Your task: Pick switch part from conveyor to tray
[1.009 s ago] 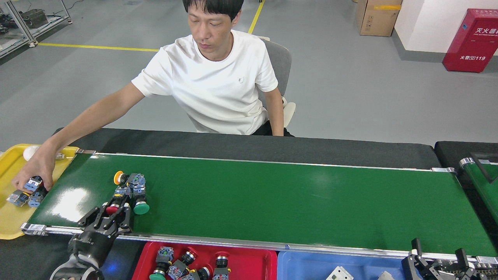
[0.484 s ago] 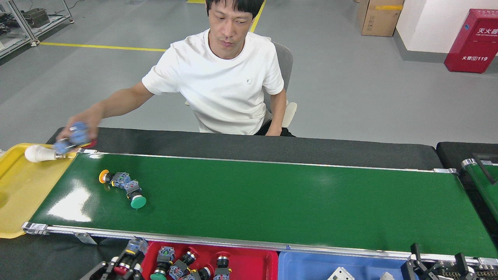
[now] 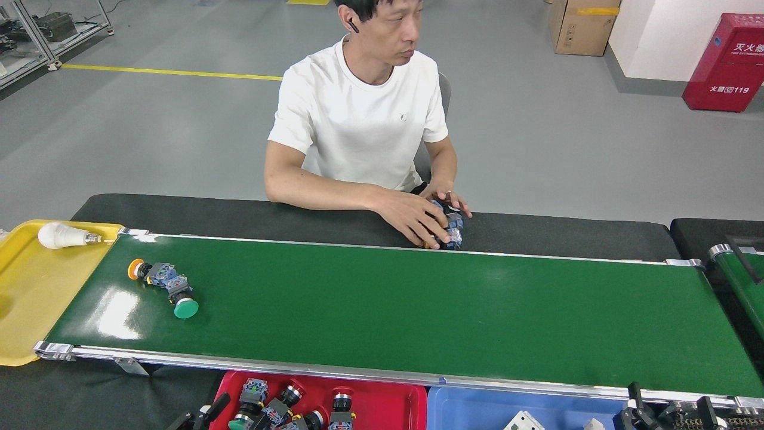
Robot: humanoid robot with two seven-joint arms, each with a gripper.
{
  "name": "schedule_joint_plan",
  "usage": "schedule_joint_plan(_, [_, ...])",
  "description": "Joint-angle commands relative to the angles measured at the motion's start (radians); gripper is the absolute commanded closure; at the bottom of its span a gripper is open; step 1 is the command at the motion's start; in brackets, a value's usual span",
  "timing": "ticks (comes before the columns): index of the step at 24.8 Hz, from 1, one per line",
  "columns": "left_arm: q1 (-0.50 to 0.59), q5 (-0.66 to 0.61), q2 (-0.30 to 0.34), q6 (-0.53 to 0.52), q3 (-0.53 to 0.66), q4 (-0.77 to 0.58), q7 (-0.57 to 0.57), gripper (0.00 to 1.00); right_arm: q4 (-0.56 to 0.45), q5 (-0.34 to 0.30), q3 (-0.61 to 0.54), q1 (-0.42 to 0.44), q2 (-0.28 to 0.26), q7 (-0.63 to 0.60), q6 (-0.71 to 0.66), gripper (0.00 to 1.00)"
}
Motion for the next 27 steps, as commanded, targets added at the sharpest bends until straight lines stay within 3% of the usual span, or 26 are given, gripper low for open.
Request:
schedule_joint_plan(1, [-0.028, 0.007, -0.031, 0.012, 0.057, 0.001, -0.015, 0.0, -0.012, 0.001, -0.004, -0.002, 0.0, -0.003, 0.002, 0.01])
schedule_joint_plan(3, [-0.079, 0.007, -0.056, 0.029, 0.118, 0.03, -0.045, 0.0, -0.012, 0.001, -0.004, -0.001, 0.0, -0.005, 0.002, 0.01])
schedule_joint_plan(7, [-0.22, -0.006, -0.042, 0.153, 0.143, 0.167, -0.053, 0.0, -0.011, 0.003, -0.004, -0.001, 0.0, -0.005, 0.002, 0.01])
schedule_joint_plan(14, [-0.493, -0.036, 0.113, 0.291, 0.141, 0.542, -0.019, 0.0, -0.002, 0.003, 0.03, -0.017, -0.004, -0.007, -0.006, 0.01])
schedule_joint_plan(22, [-0.539, -0.03, 0.22, 0.38, 0.174, 0.731, 0.005, 0.02, 0.066, 0.006, 0.171, -0.191, -0.013, 0.018, -0.015, 0.01])
schedule_joint_plan(23, [-0.553, -0.033, 0.249, 0.408, 0.166, 0.779, 0.011, 0.1, 0.084, 0.006, 0.183, -0.22, -0.013, 0.029, -0.015, 0.01])
schedule_joint_plan(24, [-0.576, -0.033, 0.275, 0.423, 0.158, 0.839, 0.015, 0.25, 0.1, 0.004, 0.188, -0.251, -0.013, 0.035, -0.015, 0.01])
schedule_joint_plan(26, [-0.656, -0.029, 0.321, 0.42, 0.132, 0.969, 0.018, 0.38, 0.113, 0.006, 0.197, -0.28, -0.013, 0.035, -0.015, 0.01])
schedule_joint_plan(27, [-0.705, -0.026, 0.346, 0.413, 0.12, 1.043, 0.031, 0.52, 0.115, 0.006, 0.197, -0.28, -0.015, 0.035, -0.015, 0.01])
